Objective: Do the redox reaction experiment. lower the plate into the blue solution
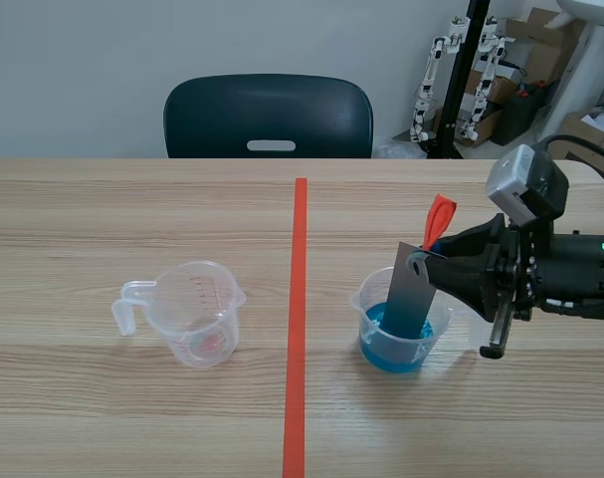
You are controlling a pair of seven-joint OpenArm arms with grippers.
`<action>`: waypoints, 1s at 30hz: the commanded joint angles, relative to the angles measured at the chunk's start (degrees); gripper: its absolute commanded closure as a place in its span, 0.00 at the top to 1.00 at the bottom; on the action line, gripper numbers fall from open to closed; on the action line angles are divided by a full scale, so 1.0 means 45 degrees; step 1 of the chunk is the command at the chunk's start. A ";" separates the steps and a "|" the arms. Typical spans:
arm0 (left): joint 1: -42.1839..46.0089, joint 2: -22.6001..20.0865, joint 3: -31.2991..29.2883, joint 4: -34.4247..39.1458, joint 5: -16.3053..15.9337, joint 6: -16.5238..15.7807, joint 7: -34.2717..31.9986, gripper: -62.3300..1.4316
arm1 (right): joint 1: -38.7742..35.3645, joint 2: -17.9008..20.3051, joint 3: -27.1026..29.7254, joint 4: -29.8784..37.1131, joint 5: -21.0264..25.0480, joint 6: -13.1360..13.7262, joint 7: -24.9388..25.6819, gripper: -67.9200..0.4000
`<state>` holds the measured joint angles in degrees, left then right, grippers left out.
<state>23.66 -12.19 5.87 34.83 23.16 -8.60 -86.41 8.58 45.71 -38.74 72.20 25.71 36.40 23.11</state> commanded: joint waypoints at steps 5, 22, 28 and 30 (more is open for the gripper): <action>0.0068 -0.0301 0.0000 0.0277 -0.0044 -0.0024 -0.0582 0.44 | 0.0170 0.0175 0.0073 0.0068 0.0049 0.0000 0.0049 0.01; 0.0068 -0.0369 0.0000 0.0287 -0.0049 -0.0019 -0.0582 0.88 | 0.0102 0.0165 0.0073 0.0068 0.0267 0.0112 0.0185 0.01; 0.0068 -0.0544 0.0000 0.0369 -0.0053 -0.0024 -0.0582 0.90 | 0.0102 0.0141 0.0073 0.0068 0.0763 0.0107 0.0180 0.01; 0.0068 -0.0554 0.0000 0.0369 -0.0049 -0.0024 -0.0582 0.90 | 0.0102 0.0146 0.0073 0.0068 0.0758 0.0102 0.0180 0.01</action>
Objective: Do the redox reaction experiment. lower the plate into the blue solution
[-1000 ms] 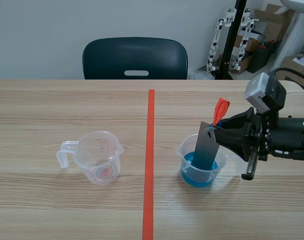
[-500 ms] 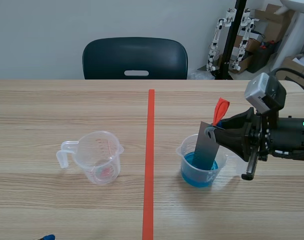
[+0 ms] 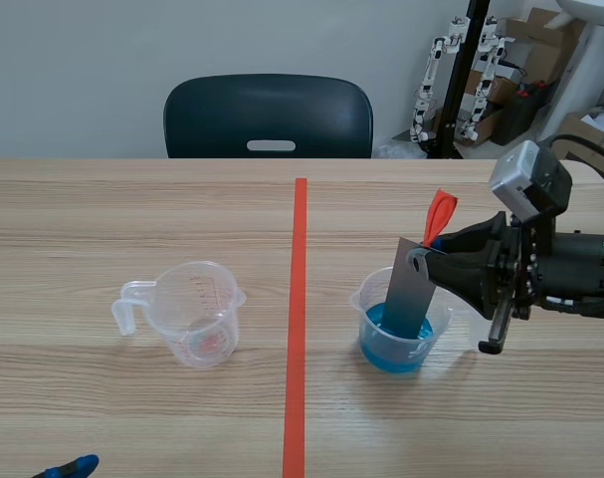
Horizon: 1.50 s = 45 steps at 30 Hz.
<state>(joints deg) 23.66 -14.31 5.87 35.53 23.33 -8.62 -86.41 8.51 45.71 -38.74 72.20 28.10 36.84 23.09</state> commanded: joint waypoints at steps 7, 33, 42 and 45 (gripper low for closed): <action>0.0068 -0.0078 0.0000 0.0214 -0.0087 -0.0019 -0.0582 0.90 | 0.0112 0.0141 0.0073 0.0068 0.0228 0.0005 0.0160 0.02; 0.0063 -0.0078 0.0000 0.0996 -0.0087 -0.0019 -0.0582 0.90 | 0.0112 0.0141 0.0073 0.0068 0.0223 0.0005 0.0049 0.01; 0.0068 -0.0078 0.0000 0.1122 -0.0087 -0.0019 -0.0582 0.90 | 0.0112 0.0141 0.0073 0.0068 0.0223 0.0005 0.0049 0.01; 0.0068 -0.0078 0.0000 0.1122 -0.0087 -0.0019 -0.0582 0.90 | 0.0112 0.0141 0.0073 0.0068 0.0223 0.0005 0.0049 0.02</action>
